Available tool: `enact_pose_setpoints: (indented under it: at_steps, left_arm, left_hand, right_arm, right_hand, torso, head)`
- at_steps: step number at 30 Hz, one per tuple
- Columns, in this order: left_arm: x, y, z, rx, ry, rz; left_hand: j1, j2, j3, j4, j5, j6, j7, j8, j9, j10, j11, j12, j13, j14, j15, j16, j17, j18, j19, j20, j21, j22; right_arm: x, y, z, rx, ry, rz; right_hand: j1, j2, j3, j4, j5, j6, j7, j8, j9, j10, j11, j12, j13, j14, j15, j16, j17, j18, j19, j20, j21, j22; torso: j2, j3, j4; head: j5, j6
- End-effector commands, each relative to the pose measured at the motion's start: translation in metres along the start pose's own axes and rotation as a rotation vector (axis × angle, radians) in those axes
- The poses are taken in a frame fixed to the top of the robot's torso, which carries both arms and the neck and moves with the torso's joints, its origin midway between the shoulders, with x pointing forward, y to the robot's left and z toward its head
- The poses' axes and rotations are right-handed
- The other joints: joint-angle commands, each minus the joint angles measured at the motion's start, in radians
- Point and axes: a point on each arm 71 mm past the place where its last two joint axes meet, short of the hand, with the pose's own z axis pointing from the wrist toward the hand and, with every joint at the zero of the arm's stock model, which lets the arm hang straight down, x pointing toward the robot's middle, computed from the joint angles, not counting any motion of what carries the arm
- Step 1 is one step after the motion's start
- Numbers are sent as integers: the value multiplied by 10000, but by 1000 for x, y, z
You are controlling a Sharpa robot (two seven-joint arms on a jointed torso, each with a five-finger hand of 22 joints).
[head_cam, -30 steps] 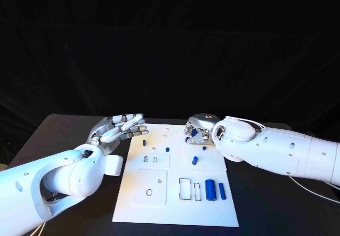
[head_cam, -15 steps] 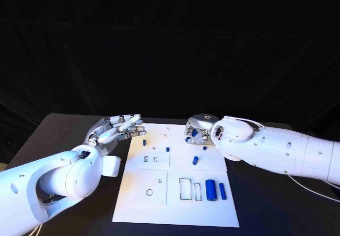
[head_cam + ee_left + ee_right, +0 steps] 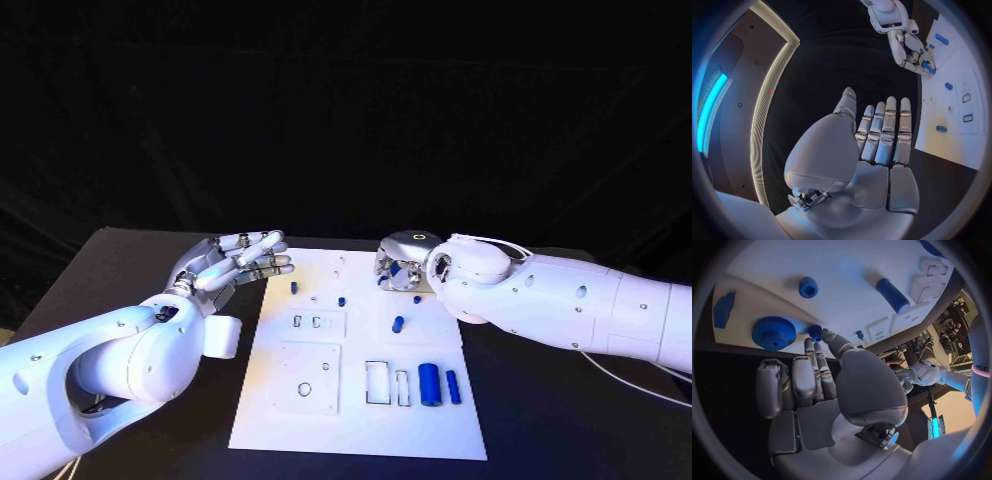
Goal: Assemble the parts on the task board
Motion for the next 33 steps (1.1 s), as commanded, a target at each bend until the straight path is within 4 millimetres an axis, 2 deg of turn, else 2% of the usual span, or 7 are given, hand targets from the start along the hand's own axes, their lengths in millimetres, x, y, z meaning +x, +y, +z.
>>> enact_pose_setpoints:
  at_steps: [1,13,19,22,26,33]
  left_arm:
    - [3,-1,0,3,247,-91]
    - [1,-2,0,-47,231,-78]
    - [0,-2,0,-74,216,-71]
    - [0,-2,0,-90,211,-68]
    - [0,-2,0,-109,221,-72]
    - [1,-1,0,-134,255,-86]
  left_hand:
    - [15,49,-2,-70,-1,58,-4,-55,-16,66,18,-16,-16,66,-16,-36,7,148,66,-32,61,-9]
    - [13,54,-5,-72,-1,57,-3,-61,-17,65,18,-23,-16,69,-16,-42,7,147,73,-35,63,-10]
    - [7,57,-14,-76,-1,47,2,-77,-19,54,23,-41,-18,74,-14,-54,7,146,83,-39,66,-13]
    - [7,57,-14,-76,-1,47,2,-77,-19,54,23,-41,-18,74,-14,-54,7,146,83,-39,66,-13]
    - [5,63,-16,-77,-1,44,4,-84,-19,50,25,-50,-18,77,-13,-60,7,145,88,-41,66,-14]
    - [22,92,-10,-93,0,43,8,-101,-19,46,28,-71,-18,92,-13,-73,9,144,102,-48,69,-19]
  right_arm:
    - [3,-1,0,9,322,-110]
    - [4,-5,-1,166,500,-165]
    - [4,-5,-1,151,455,-162]
    - [2,-4,-1,90,136,-54]
    - [-4,-1,-2,-36,-555,201]
    - [-13,2,-2,-69,-1422,322]
  right_hand:
    - [107,-28,99,13,33,94,18,44,15,98,9,35,5,285,28,76,23,-164,65,-16,65,93]
    - [153,-60,306,38,5,171,15,55,34,179,-4,24,-9,269,25,176,91,-192,126,-20,167,267]
    - [164,-109,399,48,1,204,11,57,43,207,-6,12,-18,254,25,198,80,-204,150,-20,210,340]
    - [272,-48,577,36,19,405,-59,147,97,424,-69,87,8,256,-25,272,145,-240,247,-41,326,545]
    - [602,99,912,-99,-71,806,-190,337,241,941,-238,257,103,247,-158,331,154,-347,530,-146,630,1087]
    - [811,89,1110,-246,-45,922,-207,384,331,1179,-299,292,177,229,-212,352,140,-396,645,-221,766,1327]
  torso:
    - [13,-12,14]
    - [26,-27,79]
    - [31,-38,89]
    - [33,-40,94]
    - [30,-47,113]
    - [32,-61,140]
  head:
    - [-6,-34]
    - [-48,-79]
    - [-80,-81]
    - [-88,-76]
    - [-96,-53]
    - [-110,16]
